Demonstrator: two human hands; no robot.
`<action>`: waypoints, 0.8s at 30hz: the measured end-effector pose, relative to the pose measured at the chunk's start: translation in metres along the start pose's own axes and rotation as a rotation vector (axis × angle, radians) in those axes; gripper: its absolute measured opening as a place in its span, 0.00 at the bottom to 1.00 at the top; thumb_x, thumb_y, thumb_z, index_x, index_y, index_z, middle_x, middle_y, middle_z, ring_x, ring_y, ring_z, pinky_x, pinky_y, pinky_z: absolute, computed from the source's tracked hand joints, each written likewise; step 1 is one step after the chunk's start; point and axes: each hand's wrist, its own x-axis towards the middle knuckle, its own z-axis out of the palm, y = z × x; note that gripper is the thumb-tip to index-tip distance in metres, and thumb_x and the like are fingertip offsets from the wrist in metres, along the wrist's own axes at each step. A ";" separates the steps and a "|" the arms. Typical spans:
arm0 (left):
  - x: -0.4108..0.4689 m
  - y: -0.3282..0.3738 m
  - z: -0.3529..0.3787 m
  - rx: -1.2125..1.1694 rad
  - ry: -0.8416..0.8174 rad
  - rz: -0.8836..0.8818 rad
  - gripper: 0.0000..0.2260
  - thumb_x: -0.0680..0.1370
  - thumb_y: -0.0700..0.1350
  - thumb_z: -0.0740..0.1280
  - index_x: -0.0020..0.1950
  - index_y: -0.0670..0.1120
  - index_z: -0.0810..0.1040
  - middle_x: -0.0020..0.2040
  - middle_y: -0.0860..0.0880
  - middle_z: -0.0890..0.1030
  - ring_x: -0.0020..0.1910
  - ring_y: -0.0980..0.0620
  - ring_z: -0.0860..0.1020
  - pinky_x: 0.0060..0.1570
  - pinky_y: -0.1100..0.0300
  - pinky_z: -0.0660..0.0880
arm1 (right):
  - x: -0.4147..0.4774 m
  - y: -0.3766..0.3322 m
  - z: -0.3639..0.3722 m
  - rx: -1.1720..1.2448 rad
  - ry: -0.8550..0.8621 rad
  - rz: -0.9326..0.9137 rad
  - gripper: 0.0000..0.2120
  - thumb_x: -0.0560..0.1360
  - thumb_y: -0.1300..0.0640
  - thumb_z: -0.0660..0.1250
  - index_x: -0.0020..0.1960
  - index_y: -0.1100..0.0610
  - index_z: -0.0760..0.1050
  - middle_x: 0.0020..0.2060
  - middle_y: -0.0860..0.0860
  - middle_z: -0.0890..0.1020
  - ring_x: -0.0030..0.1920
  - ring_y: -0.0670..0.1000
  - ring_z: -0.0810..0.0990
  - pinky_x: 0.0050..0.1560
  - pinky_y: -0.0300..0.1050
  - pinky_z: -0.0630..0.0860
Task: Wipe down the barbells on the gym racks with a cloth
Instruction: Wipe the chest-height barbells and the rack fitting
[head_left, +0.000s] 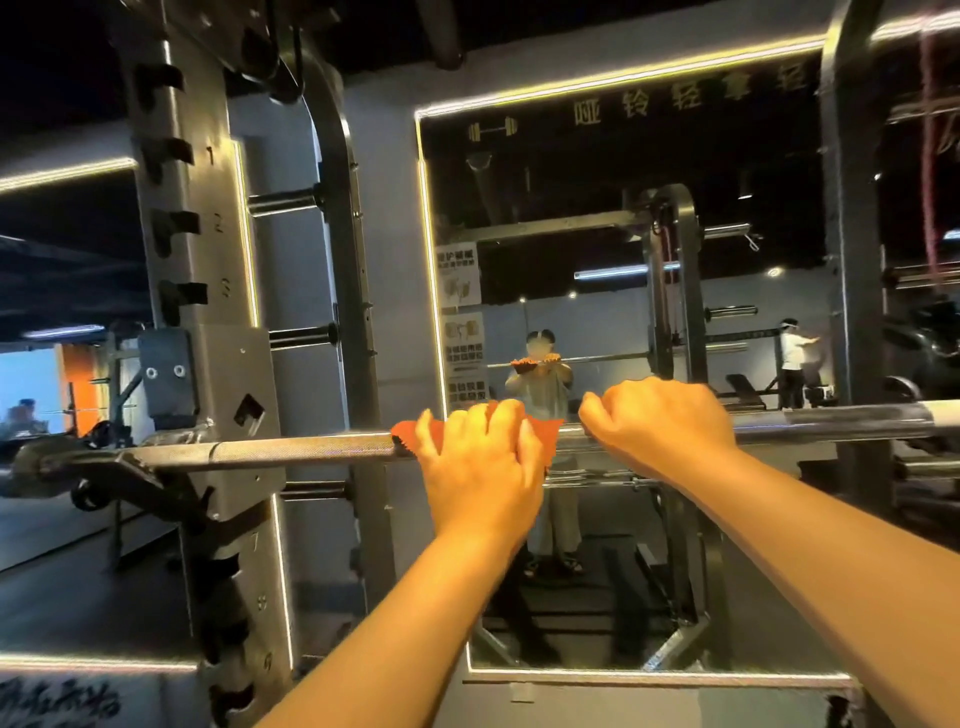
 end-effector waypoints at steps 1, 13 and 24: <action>-0.001 0.009 -0.002 0.017 -0.027 0.046 0.17 0.82 0.56 0.52 0.61 0.56 0.78 0.55 0.56 0.81 0.59 0.51 0.77 0.74 0.40 0.58 | 0.000 -0.001 0.001 -0.006 0.001 -0.001 0.27 0.83 0.39 0.46 0.37 0.51 0.75 0.31 0.49 0.78 0.34 0.50 0.78 0.42 0.48 0.78; 0.021 -0.024 -0.017 0.161 0.081 0.060 0.13 0.82 0.56 0.56 0.38 0.56 0.68 0.28 0.60 0.63 0.28 0.60 0.62 0.41 0.56 0.64 | -0.008 0.045 -0.009 0.003 -0.071 -0.183 0.24 0.85 0.43 0.43 0.49 0.53 0.74 0.37 0.49 0.78 0.39 0.50 0.78 0.46 0.48 0.78; 0.007 0.055 0.013 0.117 -0.090 0.190 0.17 0.82 0.60 0.47 0.56 0.59 0.74 0.45 0.58 0.79 0.46 0.54 0.78 0.59 0.46 0.70 | -0.021 0.075 0.009 -0.138 0.131 -0.171 0.21 0.84 0.43 0.46 0.45 0.51 0.71 0.31 0.47 0.73 0.30 0.46 0.72 0.32 0.42 0.72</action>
